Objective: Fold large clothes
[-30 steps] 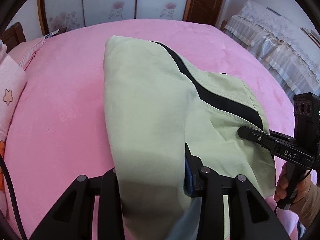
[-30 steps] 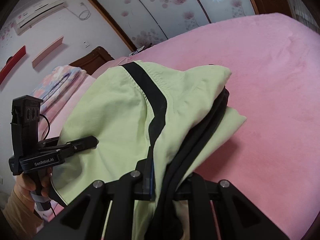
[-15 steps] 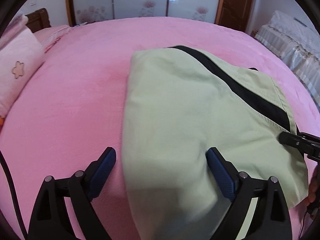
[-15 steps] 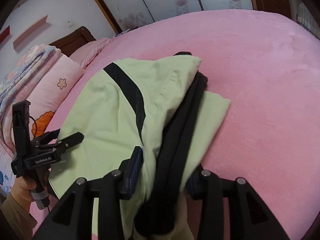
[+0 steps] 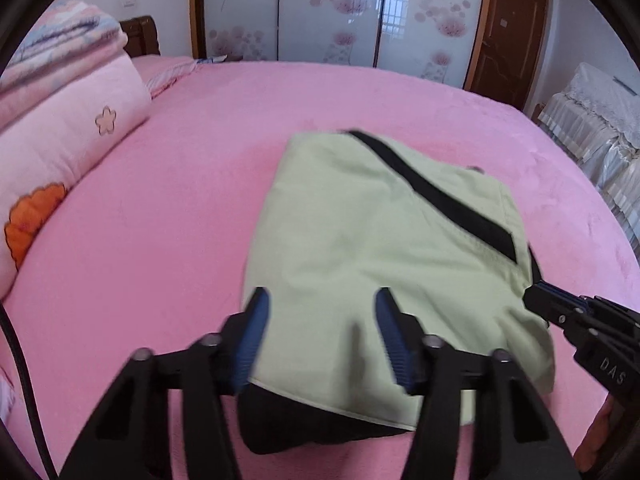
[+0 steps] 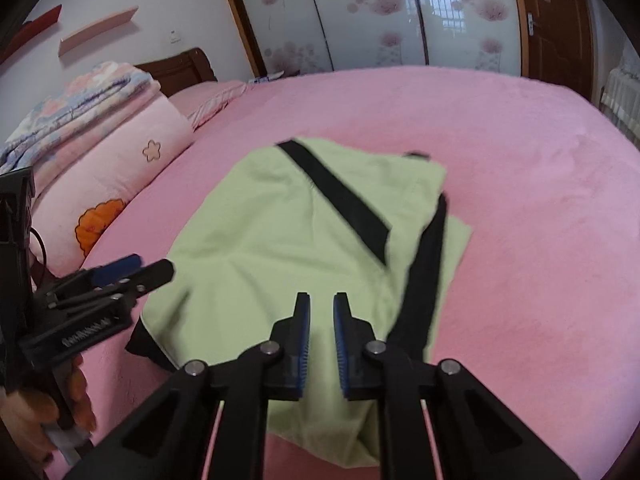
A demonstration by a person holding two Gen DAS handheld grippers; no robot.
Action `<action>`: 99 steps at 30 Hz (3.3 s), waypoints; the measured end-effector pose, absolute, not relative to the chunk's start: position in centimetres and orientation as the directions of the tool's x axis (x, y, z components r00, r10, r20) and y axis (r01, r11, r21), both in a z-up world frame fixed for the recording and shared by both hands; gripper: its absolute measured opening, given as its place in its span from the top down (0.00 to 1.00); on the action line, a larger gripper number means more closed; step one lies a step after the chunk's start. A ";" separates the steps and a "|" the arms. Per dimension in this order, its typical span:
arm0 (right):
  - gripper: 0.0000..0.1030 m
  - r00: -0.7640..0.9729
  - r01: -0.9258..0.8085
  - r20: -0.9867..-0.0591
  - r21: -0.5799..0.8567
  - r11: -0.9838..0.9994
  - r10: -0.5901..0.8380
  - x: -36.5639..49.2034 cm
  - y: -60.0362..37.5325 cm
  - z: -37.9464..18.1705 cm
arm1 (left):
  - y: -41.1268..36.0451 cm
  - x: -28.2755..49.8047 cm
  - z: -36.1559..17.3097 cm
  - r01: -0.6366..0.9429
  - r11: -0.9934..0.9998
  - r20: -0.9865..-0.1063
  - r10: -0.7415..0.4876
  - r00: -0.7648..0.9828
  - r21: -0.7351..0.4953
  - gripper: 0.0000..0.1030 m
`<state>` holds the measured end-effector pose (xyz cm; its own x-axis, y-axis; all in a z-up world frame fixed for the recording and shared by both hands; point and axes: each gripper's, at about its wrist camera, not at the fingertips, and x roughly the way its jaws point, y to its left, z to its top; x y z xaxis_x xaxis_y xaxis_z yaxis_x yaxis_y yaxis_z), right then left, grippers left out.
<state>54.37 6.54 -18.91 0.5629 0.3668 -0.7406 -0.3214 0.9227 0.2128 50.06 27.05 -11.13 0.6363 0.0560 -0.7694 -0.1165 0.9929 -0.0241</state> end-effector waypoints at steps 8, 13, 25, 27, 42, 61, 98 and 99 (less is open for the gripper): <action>1.00 0.508 -0.247 -0.805 0.206 0.947 0.308 55.0 3.6 -24.3 | 26.5 48.8 -15.8 -0.103 0.993 -0.775 0.108 0.623 0.055 0.60; 1.00 0.505 -0.242 -0.799 0.231 0.942 0.326 53.7 3.1 -22.2 | 26.3 48.5 -14.8 -0.114 0.993 -0.800 0.094 0.593 0.032 0.49; 0.91 0.497 -0.258 -0.771 0.307 0.916 0.399 40.7 -0.9 -8.3 | 20.3 37.9 -0.1 -0.116 0.993 -0.789 0.053 0.612 -0.023 0.10; 0.68 0.501 -0.243 -0.767 0.321 0.915 0.402 38.2 -1.9 -6.4 | 18.7 35.2 2.4 -0.097 0.995 -0.789 0.036 0.614 -0.031 0.08; 0.42 0.588 -0.226 -0.701 0.338 0.913 0.405 18.0 -9.6 2.2 | 8.3 12.6 12.1 -0.034 0.999 -0.772 0.019 0.636 -0.004 0.01; 0.42 0.742 -0.121 -0.638 0.171 0.978 0.204 4.3 -13.7 -0.7 | 2.6 -1.0 9.3 -0.099 0.995 -0.693 0.092 0.715 0.030 0.01; 0.41 0.731 -0.123 -0.671 0.050 0.991 0.124 3.4 -14.5 -2.9 | 0.8 -0.8 5.5 -0.060 0.998 -0.769 0.054 0.637 0.020 0.01; 0.41 0.729 -0.124 -0.673 0.053 0.991 0.127 3.4 -14.6 -2.9 | 0.7 -0.9 5.5 -0.061 0.998 -0.769 0.054 0.637 0.020 0.01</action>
<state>3.37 -14.60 -2.94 0.7286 0.1272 -0.6730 -0.1239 0.9909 0.0532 -0.89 0.73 5.49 0.6367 0.0540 -0.7692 -0.0608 0.9980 0.0197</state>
